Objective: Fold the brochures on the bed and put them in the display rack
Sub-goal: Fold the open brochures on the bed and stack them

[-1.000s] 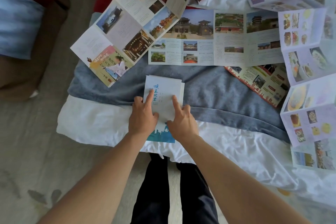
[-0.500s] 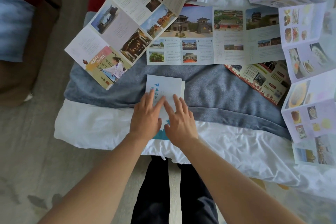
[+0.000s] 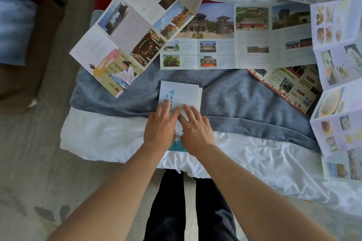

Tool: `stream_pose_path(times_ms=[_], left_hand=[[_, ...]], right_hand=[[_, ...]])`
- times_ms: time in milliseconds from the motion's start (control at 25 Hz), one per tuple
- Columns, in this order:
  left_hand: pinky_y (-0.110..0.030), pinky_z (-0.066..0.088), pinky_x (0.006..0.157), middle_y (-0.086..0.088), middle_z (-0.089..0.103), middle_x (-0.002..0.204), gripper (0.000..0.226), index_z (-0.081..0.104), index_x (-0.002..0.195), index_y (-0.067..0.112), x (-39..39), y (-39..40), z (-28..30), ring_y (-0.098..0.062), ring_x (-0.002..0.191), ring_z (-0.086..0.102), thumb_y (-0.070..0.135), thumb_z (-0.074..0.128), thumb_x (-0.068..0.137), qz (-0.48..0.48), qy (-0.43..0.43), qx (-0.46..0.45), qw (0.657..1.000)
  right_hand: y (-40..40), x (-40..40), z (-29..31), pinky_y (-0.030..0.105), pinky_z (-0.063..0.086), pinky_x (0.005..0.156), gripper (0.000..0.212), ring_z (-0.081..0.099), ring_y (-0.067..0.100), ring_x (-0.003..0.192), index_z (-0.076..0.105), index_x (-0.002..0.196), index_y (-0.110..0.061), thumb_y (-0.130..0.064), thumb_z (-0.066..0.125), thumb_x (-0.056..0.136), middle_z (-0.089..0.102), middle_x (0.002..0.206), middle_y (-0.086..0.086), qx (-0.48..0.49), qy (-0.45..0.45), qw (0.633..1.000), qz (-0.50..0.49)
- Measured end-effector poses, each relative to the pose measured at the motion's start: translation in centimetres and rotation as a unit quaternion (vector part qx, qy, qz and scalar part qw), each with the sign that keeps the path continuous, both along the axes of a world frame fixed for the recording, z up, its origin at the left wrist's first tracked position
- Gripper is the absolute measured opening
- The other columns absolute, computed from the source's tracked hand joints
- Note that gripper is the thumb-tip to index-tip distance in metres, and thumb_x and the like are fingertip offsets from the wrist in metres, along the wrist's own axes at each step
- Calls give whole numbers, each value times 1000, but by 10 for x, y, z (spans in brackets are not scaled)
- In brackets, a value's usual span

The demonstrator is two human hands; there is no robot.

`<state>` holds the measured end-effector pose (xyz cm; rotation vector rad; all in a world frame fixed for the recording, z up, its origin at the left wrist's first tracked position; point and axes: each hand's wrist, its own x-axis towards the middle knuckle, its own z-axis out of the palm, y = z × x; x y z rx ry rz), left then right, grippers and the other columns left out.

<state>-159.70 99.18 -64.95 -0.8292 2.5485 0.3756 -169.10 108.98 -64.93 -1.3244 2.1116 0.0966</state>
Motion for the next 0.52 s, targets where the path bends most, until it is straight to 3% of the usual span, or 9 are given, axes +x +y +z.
stream_pose_path(times_ms=[240, 520], left_hand=[[-36, 38, 107, -6, 35, 152, 56, 41, 143, 24, -20, -10, 28, -26, 132, 43, 37, 62, 93, 48, 25, 18, 998], [-36, 51, 89, -1, 62, 121, 34, 60, 124, 20, -77, -12, 66, -22, 109, 60, 37, 56, 94, 102, 73, 32, 992]], right_hand=[[-7, -36, 31, 42, 31, 112, 61, 30, 28, 142, 37, 147, -21, -31, 62, 93, 29, 157, 7, -14, 2, 1000, 9], [-14, -109, 69, 38, 35, 106, 44, 47, 25, 124, 48, 138, -22, -26, 54, 94, 50, 134, 1, -46, 15, 999, -2]])
